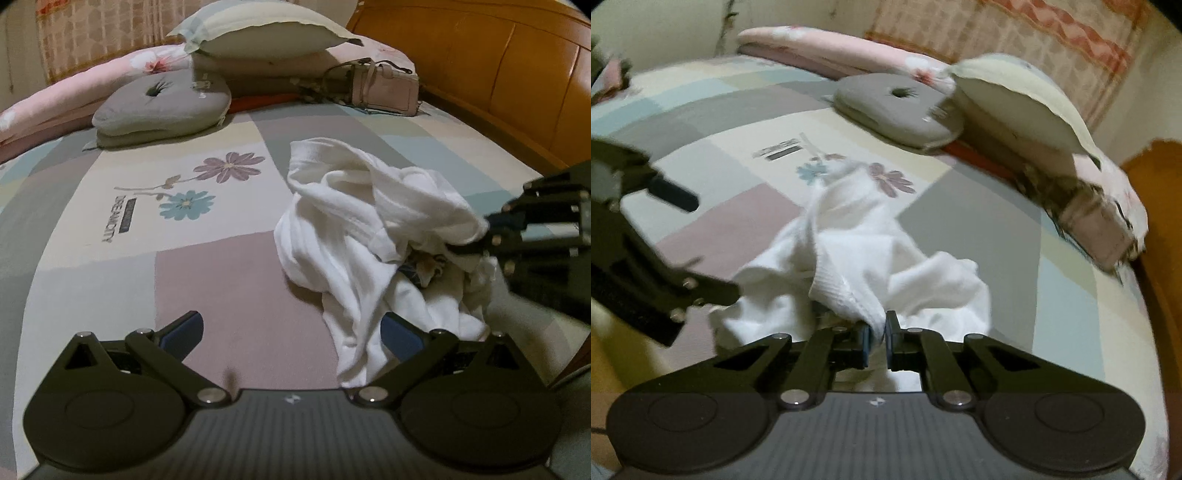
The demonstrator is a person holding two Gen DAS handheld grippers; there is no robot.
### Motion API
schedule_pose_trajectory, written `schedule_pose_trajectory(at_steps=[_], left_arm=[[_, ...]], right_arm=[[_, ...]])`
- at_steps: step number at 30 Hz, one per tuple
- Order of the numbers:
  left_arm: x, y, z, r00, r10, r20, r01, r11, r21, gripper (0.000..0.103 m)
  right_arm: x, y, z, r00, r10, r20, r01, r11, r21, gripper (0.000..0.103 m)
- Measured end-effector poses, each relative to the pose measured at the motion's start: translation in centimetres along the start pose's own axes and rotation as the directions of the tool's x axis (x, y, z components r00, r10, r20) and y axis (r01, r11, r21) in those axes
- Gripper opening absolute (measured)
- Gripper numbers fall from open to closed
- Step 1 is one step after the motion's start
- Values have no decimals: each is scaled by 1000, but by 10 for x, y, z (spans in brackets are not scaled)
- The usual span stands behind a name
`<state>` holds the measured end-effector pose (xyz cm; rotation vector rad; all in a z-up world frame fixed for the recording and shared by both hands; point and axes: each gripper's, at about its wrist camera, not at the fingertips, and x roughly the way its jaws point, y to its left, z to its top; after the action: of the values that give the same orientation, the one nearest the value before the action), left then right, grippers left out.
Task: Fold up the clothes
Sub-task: 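Grasp the sweatshirt fabric with the right gripper while the left gripper grasps another edge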
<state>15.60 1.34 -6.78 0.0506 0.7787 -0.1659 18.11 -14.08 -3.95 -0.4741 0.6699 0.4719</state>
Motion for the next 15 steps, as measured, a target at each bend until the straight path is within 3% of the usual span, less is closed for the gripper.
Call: schedule_pose_trajectory(at_steps=[6, 11, 13, 15], left_arm=[[15, -9, 12, 1000, 2, 25, -3, 998, 60, 94], [18, -12, 21, 999, -9, 49, 4, 996, 90, 69], [19, -12, 24, 999, -11, 52, 6, 995, 99, 63], [19, -14, 25, 998, -20, 51, 14, 993, 118, 49]], right_arm=[[1, -24, 4, 1000, -2, 6, 2, 998, 66, 11], [2, -32, 1, 1000, 4, 11, -5, 996, 87, 11], [5, -35, 0, 1000, 16, 9, -17, 995, 93, 13], [7, -34, 0, 1000, 28, 10, -29, 995, 91, 13]])
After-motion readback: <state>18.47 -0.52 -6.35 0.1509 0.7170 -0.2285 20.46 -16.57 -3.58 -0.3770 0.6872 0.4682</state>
